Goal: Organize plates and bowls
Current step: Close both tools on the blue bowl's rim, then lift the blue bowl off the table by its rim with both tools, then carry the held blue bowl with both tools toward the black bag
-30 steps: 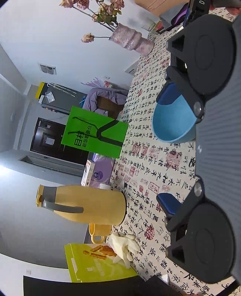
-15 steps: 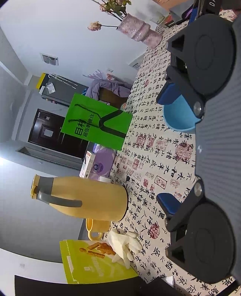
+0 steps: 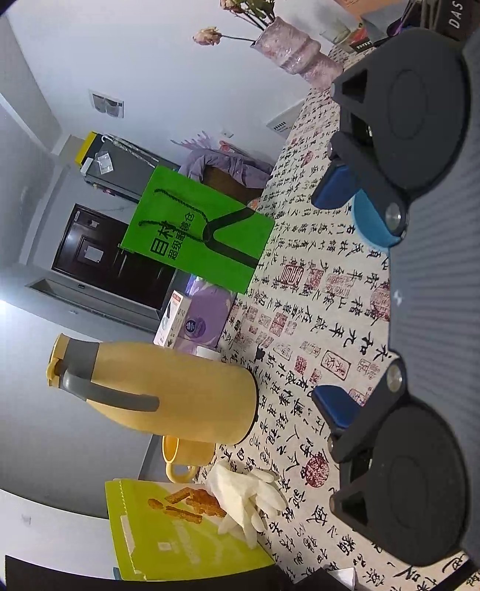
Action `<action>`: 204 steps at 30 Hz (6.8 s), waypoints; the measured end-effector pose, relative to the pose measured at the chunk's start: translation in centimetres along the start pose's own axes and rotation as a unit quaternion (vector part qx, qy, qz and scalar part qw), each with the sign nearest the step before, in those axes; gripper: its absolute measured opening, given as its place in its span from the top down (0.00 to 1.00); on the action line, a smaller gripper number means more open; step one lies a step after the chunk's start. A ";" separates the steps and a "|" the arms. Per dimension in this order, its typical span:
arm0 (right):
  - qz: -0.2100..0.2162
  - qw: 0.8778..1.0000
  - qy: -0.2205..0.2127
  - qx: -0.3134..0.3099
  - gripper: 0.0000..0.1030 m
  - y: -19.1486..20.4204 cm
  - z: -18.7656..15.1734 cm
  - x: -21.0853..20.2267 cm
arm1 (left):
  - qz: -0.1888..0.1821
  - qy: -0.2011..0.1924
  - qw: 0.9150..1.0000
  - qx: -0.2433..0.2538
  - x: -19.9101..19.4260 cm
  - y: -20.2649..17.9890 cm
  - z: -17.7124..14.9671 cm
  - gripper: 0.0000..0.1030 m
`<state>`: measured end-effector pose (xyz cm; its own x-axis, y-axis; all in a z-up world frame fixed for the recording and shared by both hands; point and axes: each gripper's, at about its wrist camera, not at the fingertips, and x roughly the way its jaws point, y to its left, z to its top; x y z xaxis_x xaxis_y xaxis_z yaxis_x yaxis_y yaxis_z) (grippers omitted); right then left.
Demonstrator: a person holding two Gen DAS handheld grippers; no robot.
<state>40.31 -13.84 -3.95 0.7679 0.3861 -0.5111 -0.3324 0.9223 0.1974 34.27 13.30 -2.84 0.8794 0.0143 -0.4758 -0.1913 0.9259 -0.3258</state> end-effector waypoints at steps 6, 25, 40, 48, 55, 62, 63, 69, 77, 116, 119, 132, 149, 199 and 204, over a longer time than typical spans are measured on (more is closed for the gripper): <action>-0.010 1.000 0.008 -0.015 0.01 0.5 0.3 1.8 | 0.004 0.029 1.000 -0.006 2.0 0.2 -0.2 0.00; -0.042 0.995 0.090 -0.024 0.41 -1.4 -1.5 5.9 | -0.032 0.093 0.995 0.028 6.2 -1.7 -4.7 0.08; -0.041 0.990 0.127 -0.036 0.74 -1.3 -2.4 7.7 | -0.069 0.114 0.990 0.052 7.8 -2.3 -6.7 0.76; -0.043 0.991 0.126 -0.030 0.82 -1.7 -2.8 7.7 | -0.087 0.117 0.988 0.053 8.0 -2.4 -7.1 0.84; -0.047 0.991 0.123 -0.034 0.82 -1.6 -2.9 7.6 | -0.088 0.108 0.989 0.057 7.8 -2.5 -7.3 0.84; -0.052 0.991 0.117 -0.035 0.84 -1.4 -3.1 7.5 | -0.086 0.105 0.989 0.062 7.7 -2.6 -7.5 0.83; -0.052 0.991 0.116 -0.034 0.84 -1.4 -3.0 7.5 | -0.086 0.105 0.989 0.062 7.8 -2.6 -7.5 0.83; -0.050 0.992 0.112 -0.027 0.86 -1.6 -3.0 7.3 | -0.086 0.097 0.990 0.062 7.5 -2.6 -7.4 0.83; -0.048 0.993 0.103 -0.020 0.86 -1.5 -2.9 6.9 | -0.088 0.091 0.990 0.054 7.1 -2.5 -7.0 0.83; -0.023 0.997 0.072 -0.020 0.86 1.3 -3.1 2.1 | -0.072 0.042 0.995 0.061 0.5 -1.8 -6.2 0.83; -0.021 0.997 0.070 -0.020 0.86 1.6 -3.2 1.7 | -0.071 0.039 0.995 0.060 -0.2 -1.6 -6.2 0.83; -0.016 0.998 0.056 -0.024 0.86 3.3 -3.5 -0.4 | -0.070 0.021 0.995 0.062 -2.9 -0.9 -6.1 0.83; -0.004 0.999 0.040 -0.030 0.86 5.7 -4.2 -3.0 | -0.063 -0.002 0.996 0.066 -6.5 0.4 -6.2 0.83; 0.068 0.992 0.078 -0.075 0.86 16.9 -8.4 -2.7 | 0.017 -0.025 0.999 0.015 -14.3 11.0 -8.0 0.83; 0.068 0.990 0.093 -0.080 0.86 17.7 -8.9 -1.6 | 0.024 -0.014 1.000 0.005 -13.7 12.1 -8.3 0.83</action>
<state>28.34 1.66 -7.07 0.6003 0.4834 -0.6371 -0.5202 0.8411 0.1480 16.24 21.21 -7.04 0.8809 0.0694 -0.4682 -0.2294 0.9278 -0.2942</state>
